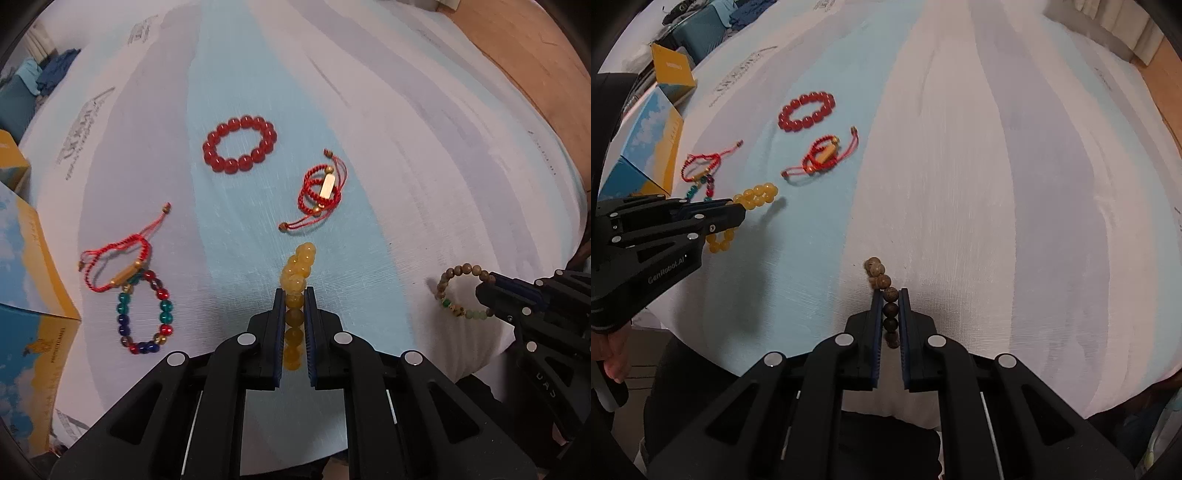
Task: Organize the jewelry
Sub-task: 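Carry the yellow bracelet in the left tool while the right tool carries the brown bracelet into the box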
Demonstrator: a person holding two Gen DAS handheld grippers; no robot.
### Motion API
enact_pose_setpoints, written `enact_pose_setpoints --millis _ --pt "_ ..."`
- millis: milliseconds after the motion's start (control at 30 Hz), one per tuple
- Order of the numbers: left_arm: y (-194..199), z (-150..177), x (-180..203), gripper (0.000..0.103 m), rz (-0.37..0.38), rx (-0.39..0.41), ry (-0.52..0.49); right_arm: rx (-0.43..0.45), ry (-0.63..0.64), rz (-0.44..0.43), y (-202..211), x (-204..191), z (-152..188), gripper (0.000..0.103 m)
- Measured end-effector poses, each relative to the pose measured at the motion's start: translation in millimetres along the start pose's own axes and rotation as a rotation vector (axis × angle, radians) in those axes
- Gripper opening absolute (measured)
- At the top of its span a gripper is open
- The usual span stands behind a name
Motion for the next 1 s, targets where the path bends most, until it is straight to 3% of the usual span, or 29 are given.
enact_pose_setpoints --millis 500,1000 --pt "70 -13 -24 0.009 -0.048 0.097 0.019 0.098 0.017 -0.012 56 -33 -32 0.007" --pt "153 -2 -96 0.009 -0.105 0.186 0.094 0.189 0.098 -0.046 114 -120 -79 0.007"
Point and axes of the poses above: each gripper's, at about its wrist camera, not at the fingertips, and y roughly against the way its jaws point, x to its right, z to its underside, the point moved 9 cm from there along -y, roughly the way its jaws point, and after that the axes turned 4 degrees about z, right-handed, at the moved point
